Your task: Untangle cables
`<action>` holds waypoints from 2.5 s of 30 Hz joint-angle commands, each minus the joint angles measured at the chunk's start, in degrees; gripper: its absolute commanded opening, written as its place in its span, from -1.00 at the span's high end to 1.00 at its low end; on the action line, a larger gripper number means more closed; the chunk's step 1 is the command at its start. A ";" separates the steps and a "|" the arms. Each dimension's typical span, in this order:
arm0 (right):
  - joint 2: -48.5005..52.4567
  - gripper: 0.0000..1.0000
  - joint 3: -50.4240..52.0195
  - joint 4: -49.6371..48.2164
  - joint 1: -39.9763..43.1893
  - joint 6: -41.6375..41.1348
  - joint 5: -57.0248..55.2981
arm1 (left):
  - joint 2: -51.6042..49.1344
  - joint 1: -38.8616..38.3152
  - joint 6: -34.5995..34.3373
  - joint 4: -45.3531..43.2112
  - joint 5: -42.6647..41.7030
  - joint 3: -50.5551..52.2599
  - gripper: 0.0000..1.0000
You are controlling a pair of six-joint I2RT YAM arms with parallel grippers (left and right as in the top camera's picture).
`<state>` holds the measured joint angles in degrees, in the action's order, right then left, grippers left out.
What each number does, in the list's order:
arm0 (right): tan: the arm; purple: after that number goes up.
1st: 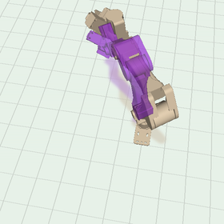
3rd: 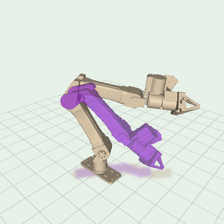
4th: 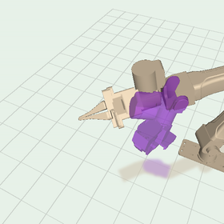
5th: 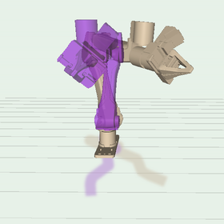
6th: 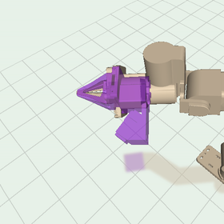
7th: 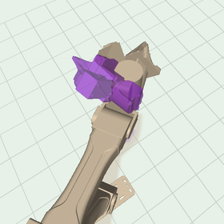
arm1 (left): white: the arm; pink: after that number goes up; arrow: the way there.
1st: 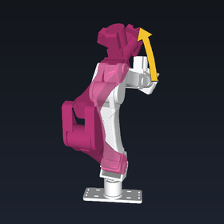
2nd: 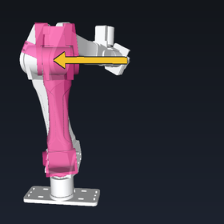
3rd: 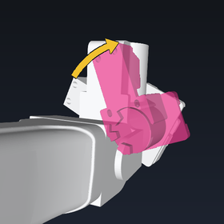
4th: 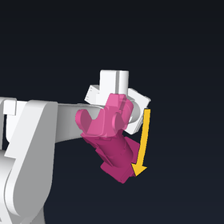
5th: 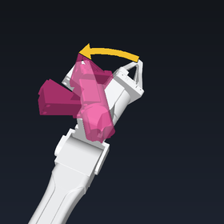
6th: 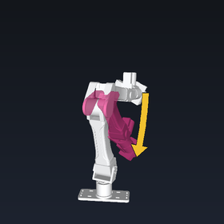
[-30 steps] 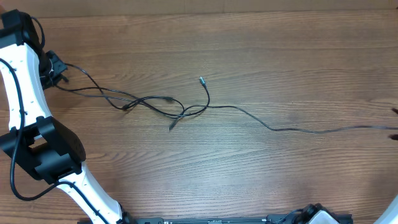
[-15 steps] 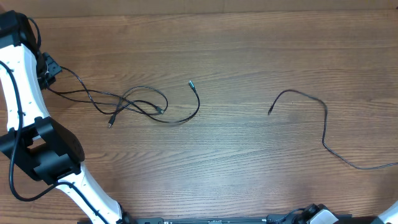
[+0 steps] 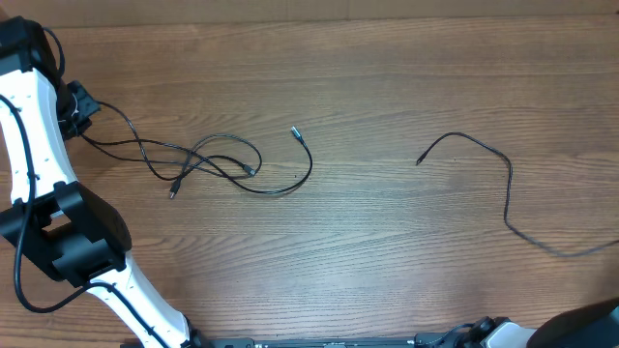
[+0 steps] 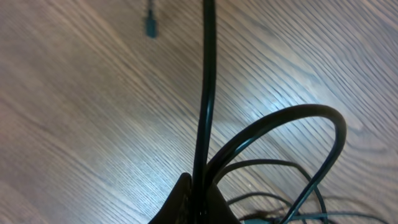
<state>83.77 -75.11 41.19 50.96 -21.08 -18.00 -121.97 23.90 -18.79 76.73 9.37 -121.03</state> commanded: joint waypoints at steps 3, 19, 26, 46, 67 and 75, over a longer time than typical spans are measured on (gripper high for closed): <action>5.64 0.92 -1.11 -7.61 0.17 4.90 0.09 | -0.55 -1.11 6.21 0.13 -3.48 0.17 0.91; 18.47 0.24 -1.11 -17.53 9.03 5.29 3.23 | -0.55 -7.96 9.84 -1.97 -3.72 0.17 0.91; 18.47 -1.00 -1.11 -17.90 13.46 5.29 19.26 | -0.55 -9.40 9.84 -2.91 -6.23 0.17 0.91; 4.28 -1.00 -1.16 -18.93 8.33 8.09 45.86 | -0.55 -10.08 14.10 -3.50 -12.96 0.17 0.91; 3.45 -1.00 -1.14 -1.31 -47.47 33.66 55.60 | -0.55 -21.27 37.73 -2.95 -50.66 0.17 0.92; 3.45 -1.00 -1.14 -4.09 -61.92 33.55 55.93 | -0.52 -21.38 42.91 0.02 -68.13 0.17 0.92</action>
<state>87.61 -75.35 37.60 -6.90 10.68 37.10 -121.97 2.28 18.11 74.81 -46.30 -121.03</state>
